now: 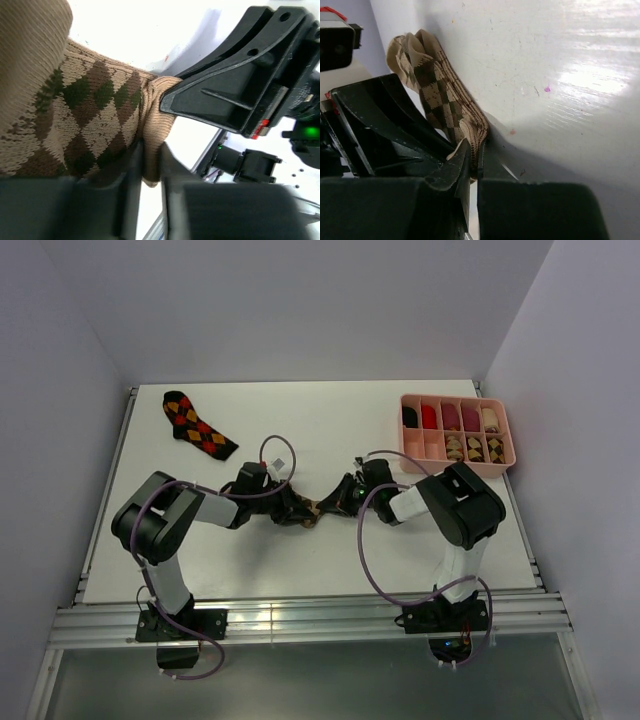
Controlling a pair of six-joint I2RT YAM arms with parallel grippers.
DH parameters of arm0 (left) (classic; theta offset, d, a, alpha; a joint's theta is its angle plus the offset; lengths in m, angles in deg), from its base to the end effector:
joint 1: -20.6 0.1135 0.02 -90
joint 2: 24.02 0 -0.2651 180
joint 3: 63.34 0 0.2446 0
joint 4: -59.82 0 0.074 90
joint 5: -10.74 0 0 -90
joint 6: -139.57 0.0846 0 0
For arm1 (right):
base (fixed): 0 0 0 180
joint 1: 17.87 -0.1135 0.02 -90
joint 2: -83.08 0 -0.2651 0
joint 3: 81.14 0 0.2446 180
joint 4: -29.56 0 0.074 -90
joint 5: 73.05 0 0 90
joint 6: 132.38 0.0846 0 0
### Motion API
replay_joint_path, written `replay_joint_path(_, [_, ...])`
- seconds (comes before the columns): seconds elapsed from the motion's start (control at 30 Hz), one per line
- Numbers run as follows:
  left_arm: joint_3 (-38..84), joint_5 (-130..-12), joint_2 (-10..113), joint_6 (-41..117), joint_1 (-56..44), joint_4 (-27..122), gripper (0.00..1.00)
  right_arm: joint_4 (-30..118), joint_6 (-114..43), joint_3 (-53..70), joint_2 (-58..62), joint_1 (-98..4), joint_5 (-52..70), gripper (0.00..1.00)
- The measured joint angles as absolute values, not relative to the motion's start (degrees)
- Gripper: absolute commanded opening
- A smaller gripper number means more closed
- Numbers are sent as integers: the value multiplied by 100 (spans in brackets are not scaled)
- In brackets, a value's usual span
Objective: Roll the socks
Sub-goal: Roll the sock at the center of the board.
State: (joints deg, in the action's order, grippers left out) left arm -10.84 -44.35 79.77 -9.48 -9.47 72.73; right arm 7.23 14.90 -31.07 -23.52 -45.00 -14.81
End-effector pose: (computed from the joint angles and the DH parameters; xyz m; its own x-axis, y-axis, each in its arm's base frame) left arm 0.2774 -0.2165 0.0911 -0.9617 -0.2559 -0.0984 -0.0498 0.5162 -0.8550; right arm 0.2924 0.1998 0.0815 -0.9226 0.3311 -0.1982 0.0019 0.5174 0.8558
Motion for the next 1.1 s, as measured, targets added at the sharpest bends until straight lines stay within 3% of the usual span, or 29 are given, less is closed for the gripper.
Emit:
replay_joint_path(0.13, [-992,-4574,7879,-609,-943,6963,45,1571,1140,-2794,-2177,-4505,-1383,0])
replay_joint_path(0.17, [-926,-4664,7796,-483,-943,6799,59,1809,1057,-2700,-2138,-4518,-1342,0])
replay_joint_path(0.27, [-767,-5114,7396,-6,-988,6277,67,2602,836,-2346,-2042,-4561,-1106,0])
replay_joint_path(0.43, [-677,-6461,6639,776,-1268,5538,62,3901,523,-1708,-1974,-4634,-649,0])
replay_joint_path(0.6, [-638,-7991,6209,1480,-2311,5282,62,5002,325,-1100,-1974,-4791,-249,0])
replay_joint_path(0.83, [-568,-9665,6309,2204,-3611,5330,62,5798,224,-630,-2007,-4922,-83,0])
replay_joint_path(1.1, [-279,-10668,7039,2785,-4105,5483,58,6126,182,-477,-2132,-4966,-56,0])
